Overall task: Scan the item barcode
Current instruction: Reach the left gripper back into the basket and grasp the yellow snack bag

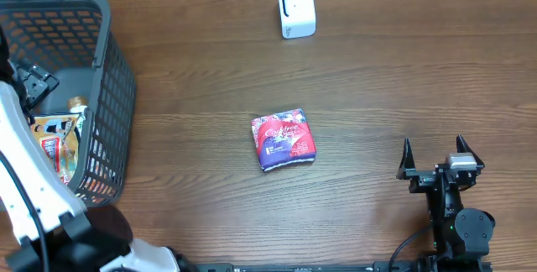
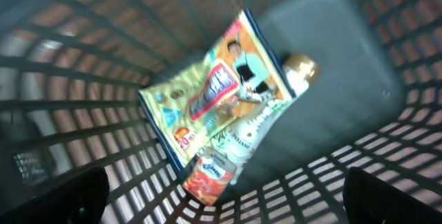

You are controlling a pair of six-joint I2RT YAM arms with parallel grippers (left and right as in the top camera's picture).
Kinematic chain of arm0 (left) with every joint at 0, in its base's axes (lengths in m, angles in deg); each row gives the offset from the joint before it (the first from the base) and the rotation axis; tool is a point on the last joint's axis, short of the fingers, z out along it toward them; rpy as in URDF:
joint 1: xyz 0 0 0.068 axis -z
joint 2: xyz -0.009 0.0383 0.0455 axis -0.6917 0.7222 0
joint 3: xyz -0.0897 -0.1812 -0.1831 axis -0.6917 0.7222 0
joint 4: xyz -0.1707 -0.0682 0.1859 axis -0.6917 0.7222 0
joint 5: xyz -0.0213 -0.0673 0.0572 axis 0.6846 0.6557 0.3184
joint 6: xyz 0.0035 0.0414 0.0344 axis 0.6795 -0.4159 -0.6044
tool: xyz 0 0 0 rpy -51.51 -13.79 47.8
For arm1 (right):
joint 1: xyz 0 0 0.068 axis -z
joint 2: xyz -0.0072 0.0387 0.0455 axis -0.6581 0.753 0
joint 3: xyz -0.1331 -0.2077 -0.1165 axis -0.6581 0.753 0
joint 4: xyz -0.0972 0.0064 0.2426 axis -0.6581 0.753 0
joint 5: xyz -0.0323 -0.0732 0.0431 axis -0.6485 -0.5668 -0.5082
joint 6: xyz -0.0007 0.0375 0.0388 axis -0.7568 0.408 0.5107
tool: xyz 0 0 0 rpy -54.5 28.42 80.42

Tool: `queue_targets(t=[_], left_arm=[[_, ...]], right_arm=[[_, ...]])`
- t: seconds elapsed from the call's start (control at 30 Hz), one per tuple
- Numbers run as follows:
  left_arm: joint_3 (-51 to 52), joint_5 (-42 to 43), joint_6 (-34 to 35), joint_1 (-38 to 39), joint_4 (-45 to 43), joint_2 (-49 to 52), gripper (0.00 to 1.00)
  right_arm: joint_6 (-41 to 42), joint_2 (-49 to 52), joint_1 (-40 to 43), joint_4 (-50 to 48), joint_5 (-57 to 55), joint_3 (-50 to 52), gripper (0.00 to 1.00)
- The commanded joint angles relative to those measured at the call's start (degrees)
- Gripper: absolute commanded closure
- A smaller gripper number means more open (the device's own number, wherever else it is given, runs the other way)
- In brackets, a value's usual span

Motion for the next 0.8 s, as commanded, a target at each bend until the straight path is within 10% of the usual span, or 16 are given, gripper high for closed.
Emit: queue_targets(t=[0.0,0.77], left_arm=[[0.3,8.2,-6.0,-0.7,0.1,5.8,0.0],[2.8,1.5,-9.1,-0.8,-5.9,23.7,0.0]], right_arm=[[0.0,-0.5,-0.3,-0.3,-0.4,0.6,0.0],[0.0,-0.5,-0.3,-0.4,-0.4,0.6,0.0]])
